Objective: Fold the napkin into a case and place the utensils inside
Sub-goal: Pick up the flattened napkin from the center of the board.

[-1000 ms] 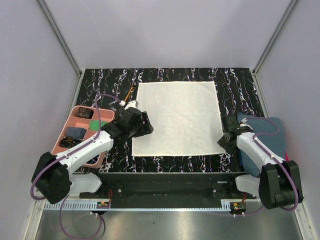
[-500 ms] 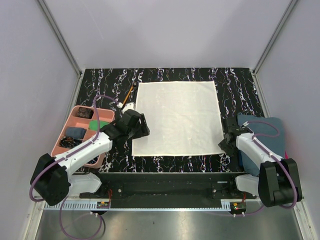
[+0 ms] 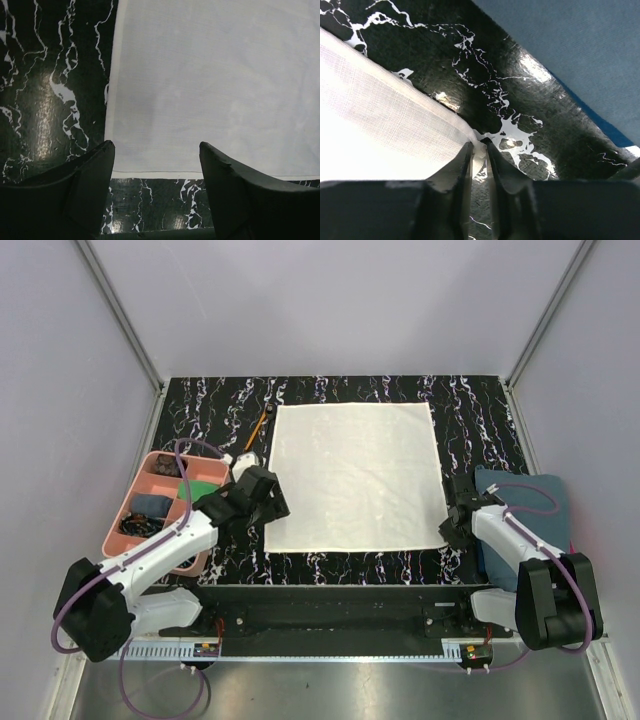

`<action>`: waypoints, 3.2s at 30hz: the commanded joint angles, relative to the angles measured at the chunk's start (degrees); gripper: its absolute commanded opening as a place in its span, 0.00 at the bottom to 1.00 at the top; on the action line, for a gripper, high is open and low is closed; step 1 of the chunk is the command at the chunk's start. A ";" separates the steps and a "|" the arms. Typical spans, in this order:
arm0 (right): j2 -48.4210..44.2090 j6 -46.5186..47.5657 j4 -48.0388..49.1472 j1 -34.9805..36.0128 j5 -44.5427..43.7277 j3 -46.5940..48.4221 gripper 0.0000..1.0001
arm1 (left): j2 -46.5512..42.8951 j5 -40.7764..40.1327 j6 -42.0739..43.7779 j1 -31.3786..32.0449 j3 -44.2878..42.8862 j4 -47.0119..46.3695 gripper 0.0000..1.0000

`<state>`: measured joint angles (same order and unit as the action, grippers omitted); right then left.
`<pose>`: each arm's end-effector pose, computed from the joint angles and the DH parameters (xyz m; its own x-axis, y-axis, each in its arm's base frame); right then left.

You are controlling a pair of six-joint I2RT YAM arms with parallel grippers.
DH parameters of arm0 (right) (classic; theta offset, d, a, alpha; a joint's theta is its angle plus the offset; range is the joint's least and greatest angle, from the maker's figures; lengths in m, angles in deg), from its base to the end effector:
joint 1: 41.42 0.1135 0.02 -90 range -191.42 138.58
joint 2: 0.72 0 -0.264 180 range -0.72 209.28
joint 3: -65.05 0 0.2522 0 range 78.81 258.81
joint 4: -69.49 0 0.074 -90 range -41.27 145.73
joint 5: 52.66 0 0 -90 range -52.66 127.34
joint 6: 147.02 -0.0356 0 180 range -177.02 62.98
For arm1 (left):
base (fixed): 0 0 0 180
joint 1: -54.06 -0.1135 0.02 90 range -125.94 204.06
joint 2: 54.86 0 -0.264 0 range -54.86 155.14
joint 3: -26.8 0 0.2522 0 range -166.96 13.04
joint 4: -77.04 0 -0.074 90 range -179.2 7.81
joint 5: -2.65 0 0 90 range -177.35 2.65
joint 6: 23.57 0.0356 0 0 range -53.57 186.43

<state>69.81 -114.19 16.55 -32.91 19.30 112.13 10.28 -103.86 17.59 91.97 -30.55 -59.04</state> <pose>0.1883 0.0170 0.1572 -0.5788 0.7213 -0.3805 0.7705 0.6365 0.0345 0.1844 -0.1308 0.2340 -0.7465 -0.3336 -0.5758 -0.1699 0.9322 -0.3197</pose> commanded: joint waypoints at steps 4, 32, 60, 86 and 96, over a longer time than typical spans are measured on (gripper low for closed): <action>-3.37 -1.02 1.21 -0.25 -1.91 -1.94 0.16 | 2.26 -3.35 -6.44 0.06 2.37 6.58 0.71; -7.68 0.04 2.88 -0.25 -0.94 -3.61 0.05 | 8.06 -5.54 -20.68 6.47 7.03 10.98 0.55; -12.42 -0.84 2.62 -0.25 -1.29 -4.58 0.03 | 13.43 -2.65 -19.28 6.56 10.99 -1.06 0.13; -18.40 2.41 2.79 -0.25 1.43 -4.05 0.00 | 8.32 -2.12 -13.39 6.47 3.52 9.04 0.58; -18.75 1.97 3.23 -0.25 1.61 -5.28 0.00 | 11.67 -4.32 -18.39 6.56 3.78 10.54 0.49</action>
<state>51.55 -111.32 18.62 -32.93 21.01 107.56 21.54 -106.51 1.89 98.31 -26.05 -49.47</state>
